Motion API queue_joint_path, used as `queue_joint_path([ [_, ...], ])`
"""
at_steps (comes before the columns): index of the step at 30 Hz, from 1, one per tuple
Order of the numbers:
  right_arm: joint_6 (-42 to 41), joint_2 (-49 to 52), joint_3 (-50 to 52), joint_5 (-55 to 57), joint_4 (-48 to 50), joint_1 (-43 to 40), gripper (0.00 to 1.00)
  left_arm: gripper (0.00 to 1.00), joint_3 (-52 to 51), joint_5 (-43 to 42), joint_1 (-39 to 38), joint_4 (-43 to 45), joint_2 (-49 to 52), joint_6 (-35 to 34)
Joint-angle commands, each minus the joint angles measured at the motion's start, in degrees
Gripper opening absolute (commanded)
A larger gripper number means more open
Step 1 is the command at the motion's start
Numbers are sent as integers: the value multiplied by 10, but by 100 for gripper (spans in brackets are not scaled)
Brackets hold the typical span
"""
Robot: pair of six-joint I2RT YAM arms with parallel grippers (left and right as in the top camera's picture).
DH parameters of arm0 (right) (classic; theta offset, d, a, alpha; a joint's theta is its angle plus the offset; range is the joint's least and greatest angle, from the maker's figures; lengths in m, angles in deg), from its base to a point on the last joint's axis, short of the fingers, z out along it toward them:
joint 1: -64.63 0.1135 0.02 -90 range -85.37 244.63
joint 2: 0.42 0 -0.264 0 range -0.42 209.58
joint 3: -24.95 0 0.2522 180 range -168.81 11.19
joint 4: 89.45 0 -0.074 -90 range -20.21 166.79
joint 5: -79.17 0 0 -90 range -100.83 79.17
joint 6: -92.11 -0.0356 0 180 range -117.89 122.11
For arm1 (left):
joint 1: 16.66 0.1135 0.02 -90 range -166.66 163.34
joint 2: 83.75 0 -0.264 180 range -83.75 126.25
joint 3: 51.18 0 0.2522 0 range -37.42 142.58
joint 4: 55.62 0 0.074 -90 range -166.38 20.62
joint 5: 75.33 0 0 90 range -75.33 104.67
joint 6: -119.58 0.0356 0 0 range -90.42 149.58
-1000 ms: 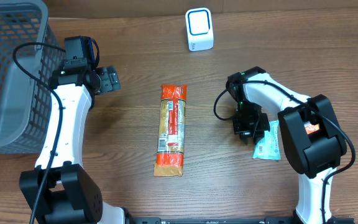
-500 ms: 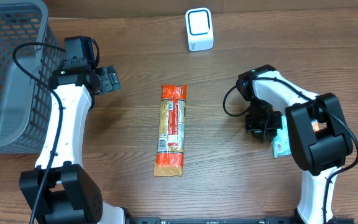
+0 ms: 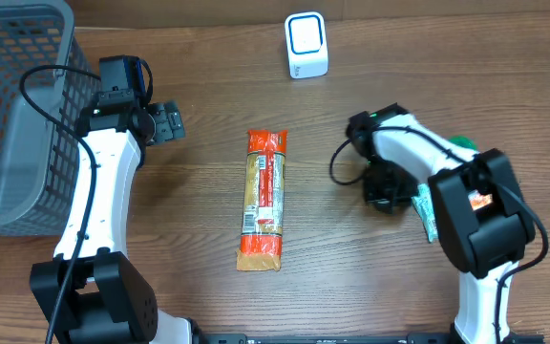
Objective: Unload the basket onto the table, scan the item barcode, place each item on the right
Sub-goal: 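Move the right gripper left over the orange pasta packet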
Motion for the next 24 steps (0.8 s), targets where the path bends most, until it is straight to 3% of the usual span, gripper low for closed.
queue_joint_path([
  [1,16,20,8,-131,72,42,26,100,9,3,-1,0,1,-2],
  [9,13,6,-47,-159,100,91,22,100,9,3,-1,0,1,-2],
  [16,-7,-64,-92,-191,142,127,22,100,9,3,-1,0,1,-2],
  [18,-17,-75,-92,-237,168,130,59,100,9,3,-1,0,1,-2],
  [19,-29,-76,-92,-261,176,130,70,100,9,3,-1,0,1,-2],
  [22,-52,-74,-90,-304,182,130,67,100,9,3,-1,0,1,-2],
  [24,-57,-71,-89,-311,180,130,51,100,9,3,-1,0,1,-2],
])
